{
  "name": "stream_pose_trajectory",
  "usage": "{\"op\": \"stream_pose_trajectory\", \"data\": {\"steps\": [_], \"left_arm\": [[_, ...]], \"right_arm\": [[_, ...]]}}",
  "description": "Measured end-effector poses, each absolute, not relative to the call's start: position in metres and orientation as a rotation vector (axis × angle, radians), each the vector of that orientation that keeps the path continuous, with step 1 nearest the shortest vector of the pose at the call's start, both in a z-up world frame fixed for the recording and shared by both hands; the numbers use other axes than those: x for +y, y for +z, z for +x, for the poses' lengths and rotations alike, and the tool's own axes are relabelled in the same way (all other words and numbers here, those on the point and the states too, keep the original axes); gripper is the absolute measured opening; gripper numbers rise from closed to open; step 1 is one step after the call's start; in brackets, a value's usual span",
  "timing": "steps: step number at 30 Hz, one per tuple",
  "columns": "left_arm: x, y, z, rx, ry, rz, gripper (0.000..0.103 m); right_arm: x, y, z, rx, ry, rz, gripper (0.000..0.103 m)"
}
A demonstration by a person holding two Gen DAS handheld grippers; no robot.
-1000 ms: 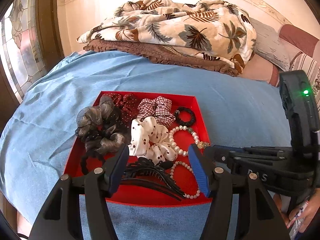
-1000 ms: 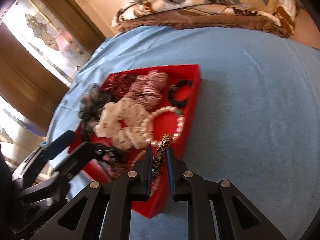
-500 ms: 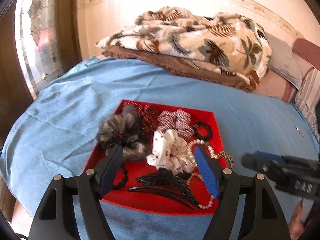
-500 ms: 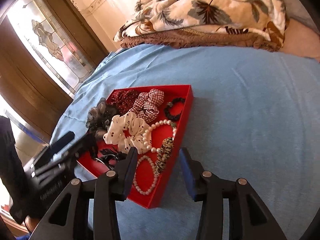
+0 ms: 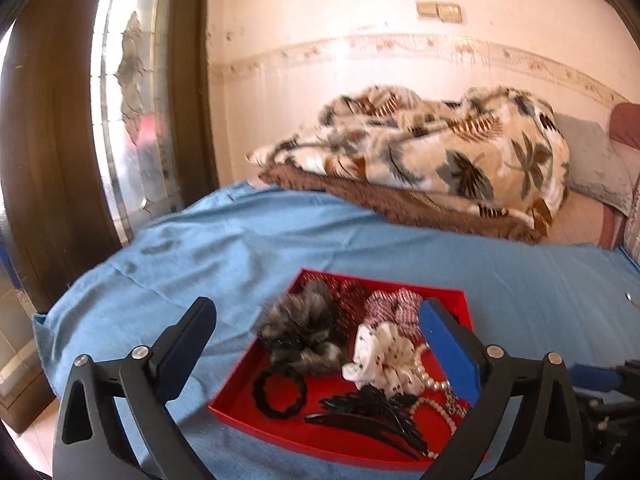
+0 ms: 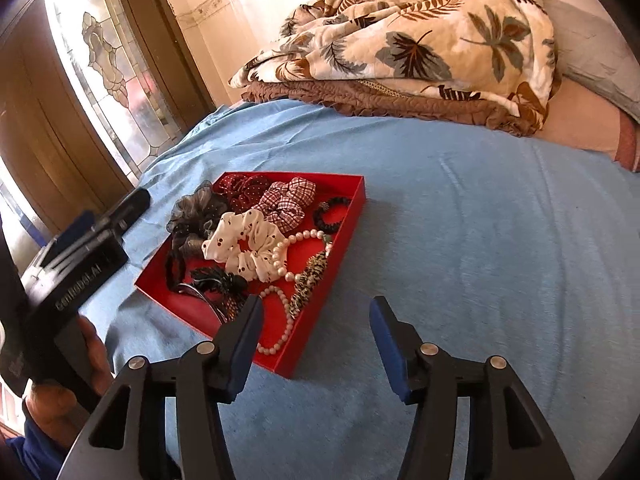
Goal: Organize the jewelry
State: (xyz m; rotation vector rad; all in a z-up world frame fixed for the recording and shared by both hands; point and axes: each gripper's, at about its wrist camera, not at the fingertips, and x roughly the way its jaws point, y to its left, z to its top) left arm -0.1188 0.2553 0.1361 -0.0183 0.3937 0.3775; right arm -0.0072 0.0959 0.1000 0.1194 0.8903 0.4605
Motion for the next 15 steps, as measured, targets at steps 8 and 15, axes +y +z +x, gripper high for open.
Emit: {"op": "stream_pose_trajectory", "data": {"steps": [8,15], "left_arm": [[0.255,0.163,-0.159,0.226,0.49,-0.028,0.103],[0.251,0.192,-0.201,0.184,0.557,-0.053,0.103]], "right_arm": [[0.087,0.096,-0.026,0.885,0.418,0.084,0.062],[0.073,0.098,-0.043,0.867,0.396,0.083,0.063]]}}
